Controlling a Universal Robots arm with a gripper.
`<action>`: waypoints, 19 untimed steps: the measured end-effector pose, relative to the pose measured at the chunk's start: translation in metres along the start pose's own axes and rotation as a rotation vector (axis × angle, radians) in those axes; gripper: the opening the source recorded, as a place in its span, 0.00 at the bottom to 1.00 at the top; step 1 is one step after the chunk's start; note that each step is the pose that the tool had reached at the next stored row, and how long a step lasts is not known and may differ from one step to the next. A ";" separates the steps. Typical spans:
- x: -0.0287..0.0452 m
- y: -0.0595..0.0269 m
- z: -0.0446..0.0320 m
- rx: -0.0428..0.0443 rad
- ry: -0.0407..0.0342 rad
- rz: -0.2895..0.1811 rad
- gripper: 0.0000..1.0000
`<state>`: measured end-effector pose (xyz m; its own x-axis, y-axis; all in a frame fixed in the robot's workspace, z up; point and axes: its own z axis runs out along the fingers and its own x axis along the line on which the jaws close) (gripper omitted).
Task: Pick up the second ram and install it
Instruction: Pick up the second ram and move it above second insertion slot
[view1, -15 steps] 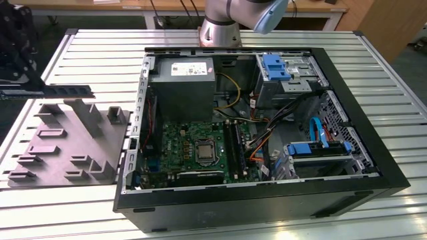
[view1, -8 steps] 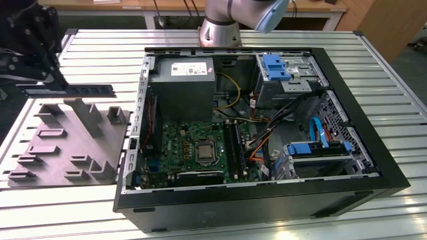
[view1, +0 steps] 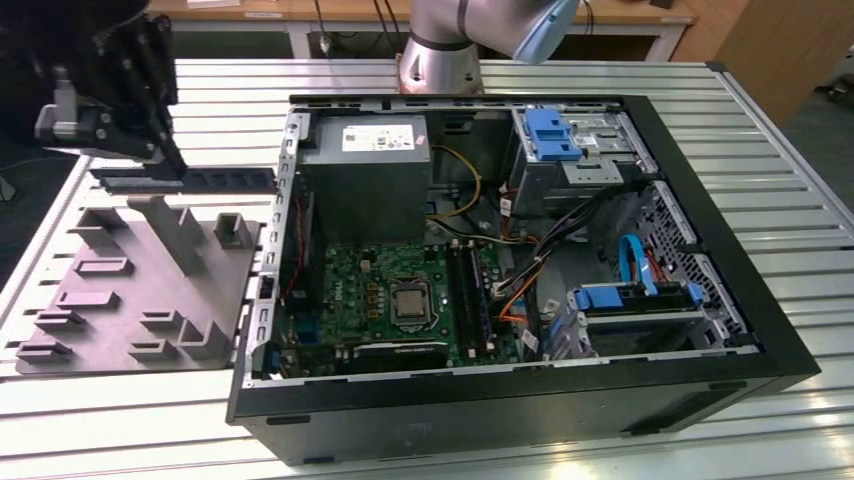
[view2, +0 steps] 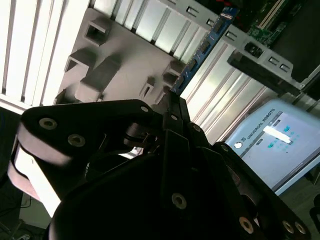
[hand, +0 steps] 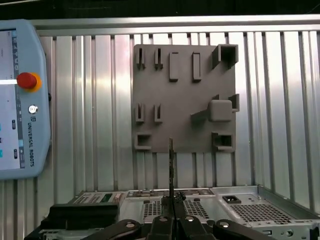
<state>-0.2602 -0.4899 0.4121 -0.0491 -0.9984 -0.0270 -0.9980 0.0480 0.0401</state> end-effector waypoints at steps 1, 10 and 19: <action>-0.0002 -0.0045 -0.0001 0.0000 0.0000 0.000 0.12; -0.0022 -0.0453 -0.0015 0.0000 0.0000 0.000 0.12; -0.0042 -0.0864 -0.0029 0.0000 0.0000 0.000 0.12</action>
<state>-0.1737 -0.4899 0.4116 -0.0490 -0.9984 -0.0270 -0.9980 0.0479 0.0401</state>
